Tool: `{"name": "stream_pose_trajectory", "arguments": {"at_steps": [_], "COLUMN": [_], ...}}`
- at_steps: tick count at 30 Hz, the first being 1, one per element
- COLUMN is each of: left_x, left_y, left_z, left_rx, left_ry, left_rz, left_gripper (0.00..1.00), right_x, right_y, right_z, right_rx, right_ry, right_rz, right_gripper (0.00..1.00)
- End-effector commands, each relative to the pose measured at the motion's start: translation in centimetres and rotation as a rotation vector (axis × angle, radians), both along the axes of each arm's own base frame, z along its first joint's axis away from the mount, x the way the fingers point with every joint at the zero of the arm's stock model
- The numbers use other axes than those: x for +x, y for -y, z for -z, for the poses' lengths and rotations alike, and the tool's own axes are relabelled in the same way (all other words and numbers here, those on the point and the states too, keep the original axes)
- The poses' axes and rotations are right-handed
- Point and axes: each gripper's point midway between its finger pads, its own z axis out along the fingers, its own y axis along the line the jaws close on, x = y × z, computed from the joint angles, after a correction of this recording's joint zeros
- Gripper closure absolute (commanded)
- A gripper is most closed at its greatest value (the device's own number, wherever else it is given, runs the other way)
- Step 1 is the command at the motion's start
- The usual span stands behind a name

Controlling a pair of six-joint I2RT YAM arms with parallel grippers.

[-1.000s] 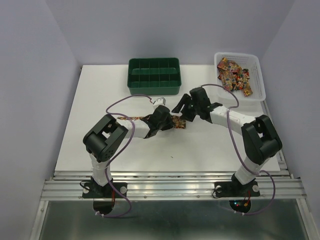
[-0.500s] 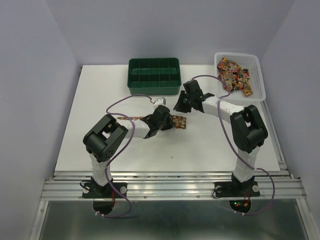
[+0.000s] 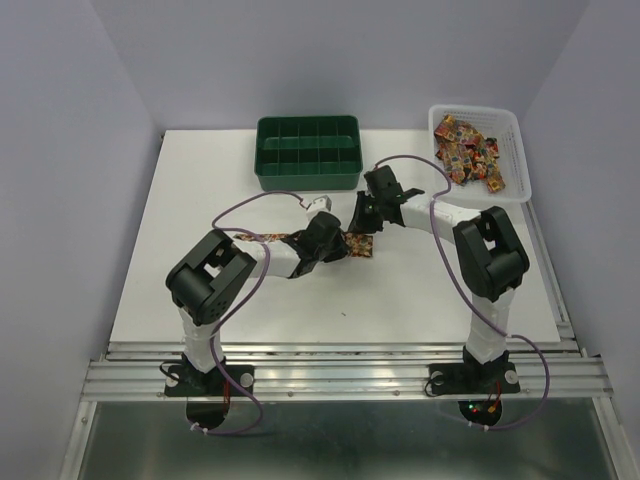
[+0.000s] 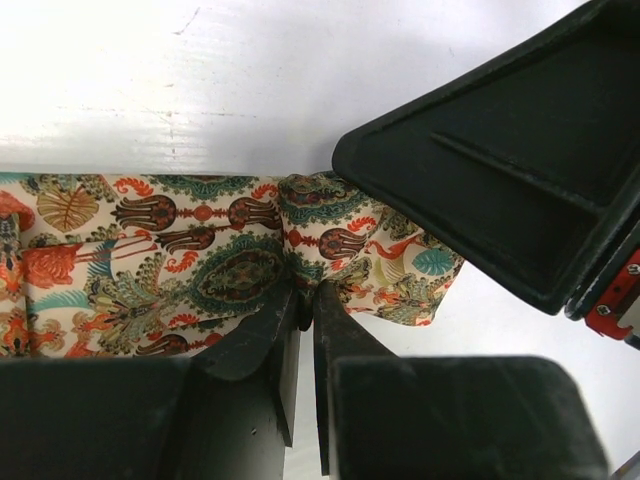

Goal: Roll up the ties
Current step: Roll the tie

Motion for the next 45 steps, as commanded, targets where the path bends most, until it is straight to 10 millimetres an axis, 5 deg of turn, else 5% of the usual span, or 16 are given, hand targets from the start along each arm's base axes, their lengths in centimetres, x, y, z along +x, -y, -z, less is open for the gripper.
{"name": "stream_pose_trajectory", "arguments": {"at_steps": [1,21,28,34,39,45], "left_x": [-0.6,-1.7,-1.9,-2.0,-2.0,-2.2], "left_y": [0.2,-0.6,-1.0,-1.2,-1.0,-1.1], "left_z": [-2.0,-1.7,-0.3,0.1,0.3,0.5], "left_rx": [-0.034,-0.046,-0.027,-0.031,-0.037,-0.041], "left_ry": [0.023,-0.029,-0.063,-0.078,-0.091,-0.100], "left_rz": [-0.025,-0.102,-0.127,-0.143,-0.144,-0.154], "left_gripper": [1.00,1.00,1.00,1.00,1.00,1.00], "right_x": [-0.4,-1.2,2.4,3.0,0.2,-3.3], "right_y": [-0.7,-1.5,0.9,3.3,5.0,5.4], "right_z": [-0.6,1.1,-3.2,-5.9,-6.5,-4.8], "right_rx": [0.030,0.028,-0.088,-0.105,-0.047,0.014], "right_ry": [0.018,-0.016,0.121,0.199,0.265,0.283], "right_rz": [-0.078,-0.129,0.034,0.142,0.128,0.078], "right_gripper": [0.79,0.84,0.60,0.44,0.39,0.34]}}
